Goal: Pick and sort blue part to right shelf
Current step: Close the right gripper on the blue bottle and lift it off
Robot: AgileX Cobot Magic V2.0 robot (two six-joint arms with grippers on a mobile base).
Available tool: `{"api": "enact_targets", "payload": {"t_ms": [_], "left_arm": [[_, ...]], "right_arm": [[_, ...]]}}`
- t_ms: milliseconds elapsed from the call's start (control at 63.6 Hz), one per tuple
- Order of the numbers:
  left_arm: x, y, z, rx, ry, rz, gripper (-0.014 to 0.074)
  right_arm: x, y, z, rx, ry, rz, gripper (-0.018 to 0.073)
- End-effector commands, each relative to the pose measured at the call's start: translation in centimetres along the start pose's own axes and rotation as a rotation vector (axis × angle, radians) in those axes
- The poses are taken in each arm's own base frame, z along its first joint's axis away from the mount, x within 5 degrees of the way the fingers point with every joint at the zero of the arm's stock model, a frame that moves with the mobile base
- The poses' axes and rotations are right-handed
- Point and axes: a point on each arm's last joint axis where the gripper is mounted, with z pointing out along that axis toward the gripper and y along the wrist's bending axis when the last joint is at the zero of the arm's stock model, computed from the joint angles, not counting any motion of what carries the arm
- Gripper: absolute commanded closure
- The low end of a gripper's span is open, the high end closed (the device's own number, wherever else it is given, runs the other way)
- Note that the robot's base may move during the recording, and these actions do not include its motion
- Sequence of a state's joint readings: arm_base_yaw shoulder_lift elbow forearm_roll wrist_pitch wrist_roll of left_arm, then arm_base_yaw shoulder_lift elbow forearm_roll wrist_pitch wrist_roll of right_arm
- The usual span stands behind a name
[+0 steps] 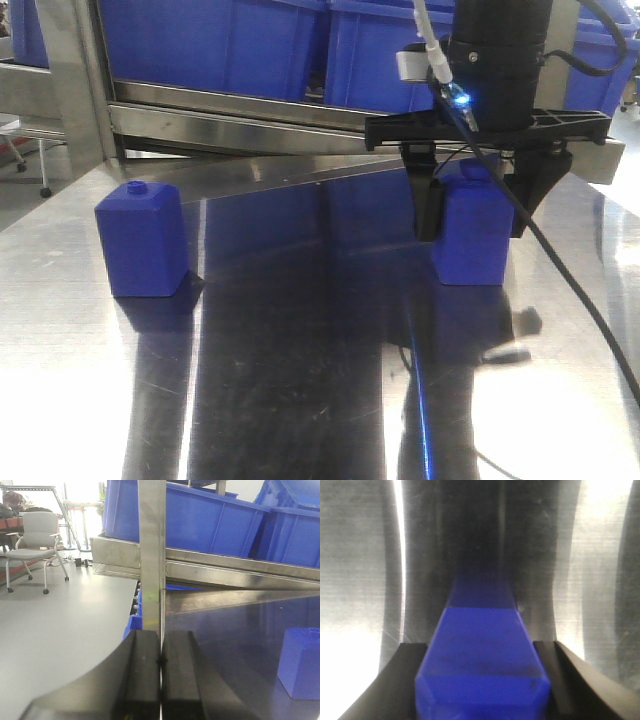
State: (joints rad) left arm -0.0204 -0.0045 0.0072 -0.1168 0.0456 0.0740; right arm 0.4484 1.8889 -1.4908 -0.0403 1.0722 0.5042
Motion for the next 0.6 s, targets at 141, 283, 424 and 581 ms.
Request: {"api": "enact_targets", "payload": {"t_ms": [141,283,424,581], "left_arm": [[-0.1,0.1,-0.1,-0.005,-0.081,-0.009,0.0461],[-0.1,0.1,-0.1,-0.005,-0.081,-0.009,0.0461],[-0.1,0.1,-0.1,-0.005,-0.081,-0.009,0.0461],[-0.1,0.1,-0.1,-0.005,-0.081,-0.009,0.0461]], "right_arm": [[0.6,-1.7,-6.9,-0.071,-0.187,-0.108,0.016],[2.3,-4.9,-7.8,-0.105,-0.252,-0.056,0.016],[4.3,-8.3,-8.1,-0.1,-0.37,-0.101,0.016],[6.9,-11.9,-8.4,-0.094,-0.515,-0.127,0.016]]}}
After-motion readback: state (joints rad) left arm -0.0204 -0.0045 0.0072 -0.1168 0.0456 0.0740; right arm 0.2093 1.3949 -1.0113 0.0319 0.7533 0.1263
